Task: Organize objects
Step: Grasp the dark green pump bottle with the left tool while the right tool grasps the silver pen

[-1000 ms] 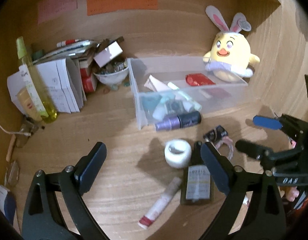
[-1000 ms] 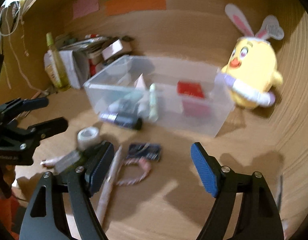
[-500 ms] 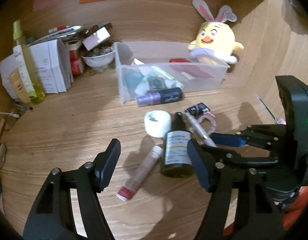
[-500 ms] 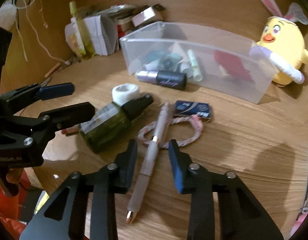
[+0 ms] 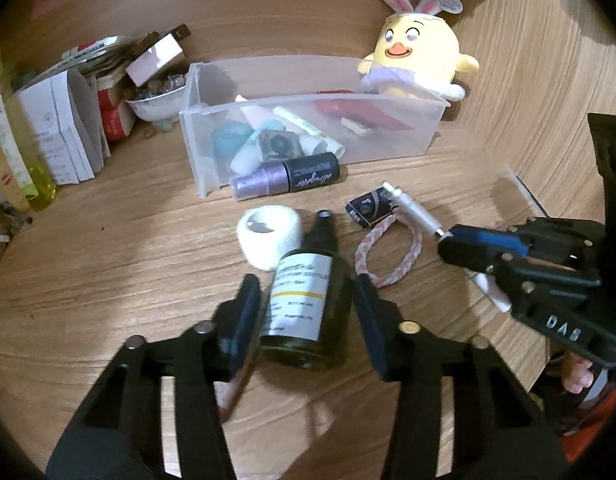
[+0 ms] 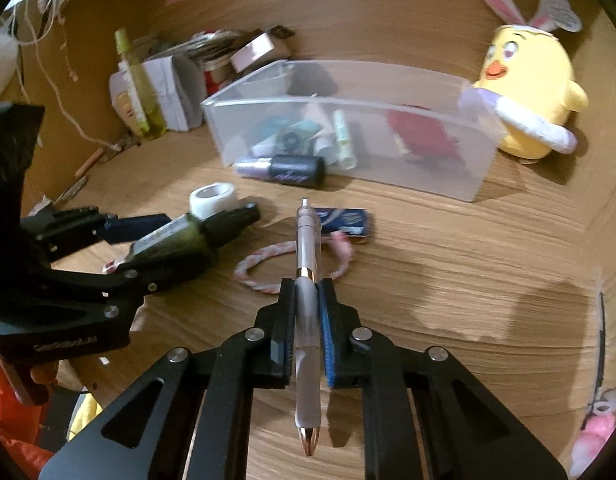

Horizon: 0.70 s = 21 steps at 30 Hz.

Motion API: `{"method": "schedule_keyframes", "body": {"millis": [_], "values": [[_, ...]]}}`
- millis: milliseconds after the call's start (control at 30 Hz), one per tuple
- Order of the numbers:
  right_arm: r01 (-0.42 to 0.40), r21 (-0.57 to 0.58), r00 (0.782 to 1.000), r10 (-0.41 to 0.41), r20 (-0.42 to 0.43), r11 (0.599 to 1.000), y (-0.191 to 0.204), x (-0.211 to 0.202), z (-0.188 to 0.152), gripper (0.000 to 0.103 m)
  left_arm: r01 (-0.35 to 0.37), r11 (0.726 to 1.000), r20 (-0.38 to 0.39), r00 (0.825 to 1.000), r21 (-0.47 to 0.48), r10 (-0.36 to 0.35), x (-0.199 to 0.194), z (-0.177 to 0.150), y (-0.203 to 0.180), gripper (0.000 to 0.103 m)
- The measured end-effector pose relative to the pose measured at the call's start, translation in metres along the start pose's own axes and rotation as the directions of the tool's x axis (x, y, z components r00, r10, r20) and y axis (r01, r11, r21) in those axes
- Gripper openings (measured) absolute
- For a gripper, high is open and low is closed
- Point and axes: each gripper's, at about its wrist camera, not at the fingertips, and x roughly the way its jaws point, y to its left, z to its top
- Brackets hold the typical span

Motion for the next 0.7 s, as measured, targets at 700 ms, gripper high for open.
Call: {"method": "schedule_keyframes", "body": {"millis": [700], "values": [[0.057,0.058,0.989,-0.064,0.131,0.997,-0.043,-0.024,0.039,0.01,0.054,0.998,0.132,0.99,-0.02,-0.051,-0.03,0.039,-0.012,0.041]]}}
